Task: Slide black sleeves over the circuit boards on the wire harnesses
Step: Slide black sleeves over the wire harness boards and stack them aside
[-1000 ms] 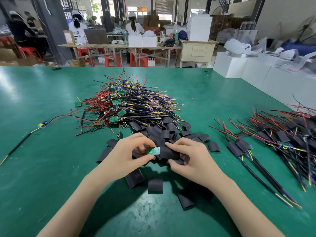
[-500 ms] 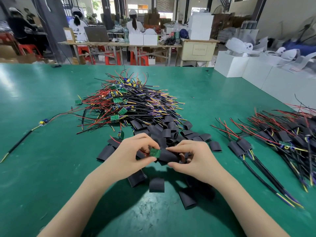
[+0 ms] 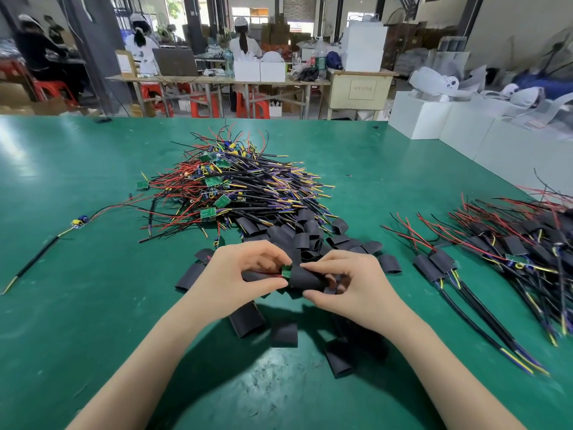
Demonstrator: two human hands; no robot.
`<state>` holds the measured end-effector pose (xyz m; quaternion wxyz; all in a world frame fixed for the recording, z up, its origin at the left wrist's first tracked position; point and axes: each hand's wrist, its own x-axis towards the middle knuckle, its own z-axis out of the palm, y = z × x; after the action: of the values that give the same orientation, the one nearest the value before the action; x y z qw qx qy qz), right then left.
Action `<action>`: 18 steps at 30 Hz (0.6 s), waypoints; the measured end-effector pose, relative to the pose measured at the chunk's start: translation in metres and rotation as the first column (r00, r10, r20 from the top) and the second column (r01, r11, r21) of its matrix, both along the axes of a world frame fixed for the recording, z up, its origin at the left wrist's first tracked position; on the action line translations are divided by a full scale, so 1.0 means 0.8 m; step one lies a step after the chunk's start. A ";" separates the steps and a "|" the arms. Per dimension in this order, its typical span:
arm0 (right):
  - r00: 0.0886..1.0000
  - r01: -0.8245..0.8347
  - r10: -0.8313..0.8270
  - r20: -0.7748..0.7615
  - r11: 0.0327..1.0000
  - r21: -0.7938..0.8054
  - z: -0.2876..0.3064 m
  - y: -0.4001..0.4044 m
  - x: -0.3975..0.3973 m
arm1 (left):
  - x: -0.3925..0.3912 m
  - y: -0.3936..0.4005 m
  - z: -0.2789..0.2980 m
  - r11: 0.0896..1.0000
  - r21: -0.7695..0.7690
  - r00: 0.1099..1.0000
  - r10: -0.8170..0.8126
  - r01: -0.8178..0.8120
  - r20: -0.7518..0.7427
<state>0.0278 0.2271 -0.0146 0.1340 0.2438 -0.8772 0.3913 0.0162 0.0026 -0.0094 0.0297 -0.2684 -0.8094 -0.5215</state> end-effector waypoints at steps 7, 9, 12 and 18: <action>0.999 0.006 -0.002 0.049 0.996 -0.088 0.004 0.000 0.003 | -0.004 -0.006 0.002 0.999 0.040 1.000 0.020 -0.019 -0.017; 1.000 0.011 -0.010 0.026 0.998 -0.063 0.005 -0.001 0.005 | -0.003 -0.003 0.000 0.998 0.061 1.000 0.008 -0.008 -0.005; 1.000 0.028 -0.029 -0.006 0.999 -0.039 0.007 -0.001 0.006 | -0.003 0.001 -0.002 0.997 0.076 1.000 0.019 -0.018 -0.008; 0.999 -0.041 0.042 0.011 0.995 -0.090 0.006 -0.002 0.006 | -0.001 0.006 -0.003 0.996 0.086 0.996 0.044 -0.037 -0.077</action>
<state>0.0324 0.2254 -0.0100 0.1309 0.2531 -0.8542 0.4348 0.0158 0.0074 -0.0120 0.0834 -0.2708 -0.7902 -0.5434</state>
